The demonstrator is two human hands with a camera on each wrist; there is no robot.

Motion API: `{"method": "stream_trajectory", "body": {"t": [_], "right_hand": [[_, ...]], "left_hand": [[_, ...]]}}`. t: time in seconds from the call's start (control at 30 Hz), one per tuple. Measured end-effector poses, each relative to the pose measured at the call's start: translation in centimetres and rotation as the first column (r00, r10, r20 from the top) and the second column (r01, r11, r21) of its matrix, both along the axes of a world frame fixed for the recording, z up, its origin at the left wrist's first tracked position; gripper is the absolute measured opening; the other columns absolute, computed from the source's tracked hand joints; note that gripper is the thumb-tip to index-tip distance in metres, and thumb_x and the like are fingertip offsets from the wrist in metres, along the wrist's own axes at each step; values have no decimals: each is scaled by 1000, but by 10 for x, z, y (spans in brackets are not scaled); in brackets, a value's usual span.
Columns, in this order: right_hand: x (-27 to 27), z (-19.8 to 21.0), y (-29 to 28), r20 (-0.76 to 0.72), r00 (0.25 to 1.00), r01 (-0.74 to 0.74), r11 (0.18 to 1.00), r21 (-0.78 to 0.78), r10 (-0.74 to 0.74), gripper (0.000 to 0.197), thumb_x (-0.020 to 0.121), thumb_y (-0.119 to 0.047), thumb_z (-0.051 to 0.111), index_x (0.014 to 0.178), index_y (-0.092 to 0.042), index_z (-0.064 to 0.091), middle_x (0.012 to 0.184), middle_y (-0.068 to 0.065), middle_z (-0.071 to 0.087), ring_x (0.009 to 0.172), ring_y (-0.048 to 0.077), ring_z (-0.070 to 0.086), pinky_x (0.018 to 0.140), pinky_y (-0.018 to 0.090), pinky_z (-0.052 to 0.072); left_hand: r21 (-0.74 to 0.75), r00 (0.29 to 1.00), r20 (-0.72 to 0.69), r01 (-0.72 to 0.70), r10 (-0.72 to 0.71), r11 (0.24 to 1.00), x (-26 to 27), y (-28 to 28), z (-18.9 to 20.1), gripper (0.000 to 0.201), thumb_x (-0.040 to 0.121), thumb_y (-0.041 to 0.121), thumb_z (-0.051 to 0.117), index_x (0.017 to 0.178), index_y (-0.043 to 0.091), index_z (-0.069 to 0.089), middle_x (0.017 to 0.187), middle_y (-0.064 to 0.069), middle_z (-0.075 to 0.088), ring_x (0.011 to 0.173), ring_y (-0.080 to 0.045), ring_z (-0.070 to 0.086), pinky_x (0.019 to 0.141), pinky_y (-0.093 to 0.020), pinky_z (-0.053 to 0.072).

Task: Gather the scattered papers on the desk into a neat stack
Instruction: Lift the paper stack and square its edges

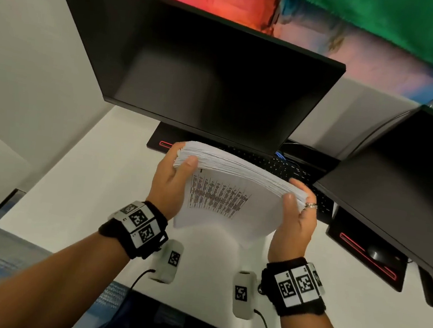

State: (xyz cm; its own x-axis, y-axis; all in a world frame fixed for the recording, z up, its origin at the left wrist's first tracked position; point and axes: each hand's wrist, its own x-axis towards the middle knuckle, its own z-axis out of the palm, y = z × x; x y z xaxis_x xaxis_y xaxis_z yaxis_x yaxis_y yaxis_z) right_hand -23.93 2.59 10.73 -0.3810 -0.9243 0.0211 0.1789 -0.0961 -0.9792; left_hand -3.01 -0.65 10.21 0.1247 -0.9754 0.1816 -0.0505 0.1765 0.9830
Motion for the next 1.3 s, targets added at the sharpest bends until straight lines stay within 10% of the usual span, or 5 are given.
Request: {"method": "stream_trajectory", "body": {"t": [0.37, 0.63, 0.83, 1.0, 1.3], "right_hand": [[1, 12, -7, -18, 993, 118, 991, 61, -117, 27, 98, -15, 45, 95, -13, 72, 79, -10, 69, 77, 6, 65, 63, 19, 51], [5, 16, -9, -19, 988, 153, 986, 62, -152, 25, 88, -36, 54, 96, -26, 75, 94, 2, 71, 97, 27, 67, 88, 46, 53], [6, 18, -14, -109, 958, 268, 963, 20, -264, 18, 97, -12, 54, 98, -15, 72, 71, -20, 70, 66, -8, 61, 66, 7, 47], [8, 21, -17, -125, 942, 313, 950, 0, -311, 21, 98, -7, 49, 97, -12, 70, 74, -14, 73, 69, -2, 64, 67, 11, 49], [-6, 3, -5, 8, 989, 147, 989, 12, -147, 88, 75, -84, 41, 139, -24, 48, 143, -6, 53, 134, 8, 46, 115, 33, 30]], "left_hand": [[142, 987, -161, 12, 12, 990, 5, -14, 15, 41, 91, 28, 38, 109, 15, 72, 100, -1, 75, 93, -12, 68, 76, -21, 52], [180, 980, -197, 9, 27, 984, 7, -20, 22, 41, 92, 19, 37, 106, 25, 75, 107, 2, 75, 100, -13, 68, 84, -29, 50], [181, 995, -91, -32, 49, 983, 8, -21, 23, 37, 102, 25, 38, 122, 28, 69, 110, 6, 74, 106, -12, 66, 94, -35, 52], [79, 980, 12, 196, -197, 977, 20, -13, 8, 81, 77, 20, 71, 144, 40, 31, 117, 14, 64, 108, -5, 64, 84, -23, 56], [207, 944, 140, 266, -298, 941, 23, -26, -9, 68, 59, 33, 88, 119, 20, 59, 110, 10, 71, 104, -7, 68, 89, -32, 57]]}}
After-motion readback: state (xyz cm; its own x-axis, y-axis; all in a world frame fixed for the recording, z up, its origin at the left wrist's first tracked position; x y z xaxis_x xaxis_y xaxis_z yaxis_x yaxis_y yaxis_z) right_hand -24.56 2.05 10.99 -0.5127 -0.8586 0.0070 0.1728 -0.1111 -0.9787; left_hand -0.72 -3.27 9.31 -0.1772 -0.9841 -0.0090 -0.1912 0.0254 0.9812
